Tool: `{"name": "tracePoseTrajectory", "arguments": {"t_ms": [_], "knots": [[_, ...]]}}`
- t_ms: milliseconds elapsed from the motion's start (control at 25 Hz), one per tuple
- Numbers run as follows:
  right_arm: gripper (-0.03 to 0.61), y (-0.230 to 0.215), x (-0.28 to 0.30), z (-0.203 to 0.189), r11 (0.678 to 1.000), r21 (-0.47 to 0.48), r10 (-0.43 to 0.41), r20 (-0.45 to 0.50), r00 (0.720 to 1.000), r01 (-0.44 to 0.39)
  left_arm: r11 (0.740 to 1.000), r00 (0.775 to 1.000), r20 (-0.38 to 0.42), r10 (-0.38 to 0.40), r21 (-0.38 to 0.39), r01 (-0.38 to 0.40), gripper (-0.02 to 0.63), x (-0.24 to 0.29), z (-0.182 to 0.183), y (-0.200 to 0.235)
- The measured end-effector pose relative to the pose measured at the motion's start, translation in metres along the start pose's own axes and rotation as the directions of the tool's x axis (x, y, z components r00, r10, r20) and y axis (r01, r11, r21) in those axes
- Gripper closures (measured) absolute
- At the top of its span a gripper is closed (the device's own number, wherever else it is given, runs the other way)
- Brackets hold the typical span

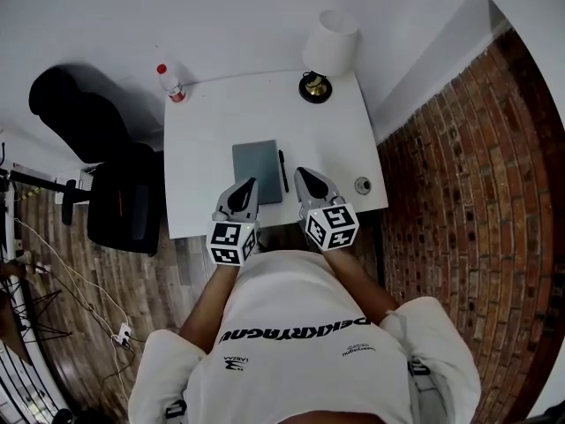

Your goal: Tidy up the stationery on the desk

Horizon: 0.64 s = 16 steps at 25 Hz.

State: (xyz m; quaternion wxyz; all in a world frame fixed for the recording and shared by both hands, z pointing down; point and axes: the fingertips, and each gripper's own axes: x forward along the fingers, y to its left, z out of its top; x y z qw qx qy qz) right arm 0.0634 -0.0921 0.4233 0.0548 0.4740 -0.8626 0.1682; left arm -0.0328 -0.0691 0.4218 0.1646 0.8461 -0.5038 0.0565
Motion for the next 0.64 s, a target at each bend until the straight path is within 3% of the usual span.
{"name": "tracePoseTrajectory", "arguments": {"t_ms": [640], "knots": [[0.588, -0.004, 0.0069, -0.0003, 1.0, -0.001, 0.004, 0.014, 1.0, -0.004, 1.0, 1.0, 0.006, -0.007, 0.003, 0.007, 0.615, 0.0065, -0.0018, 0.0044]]}}
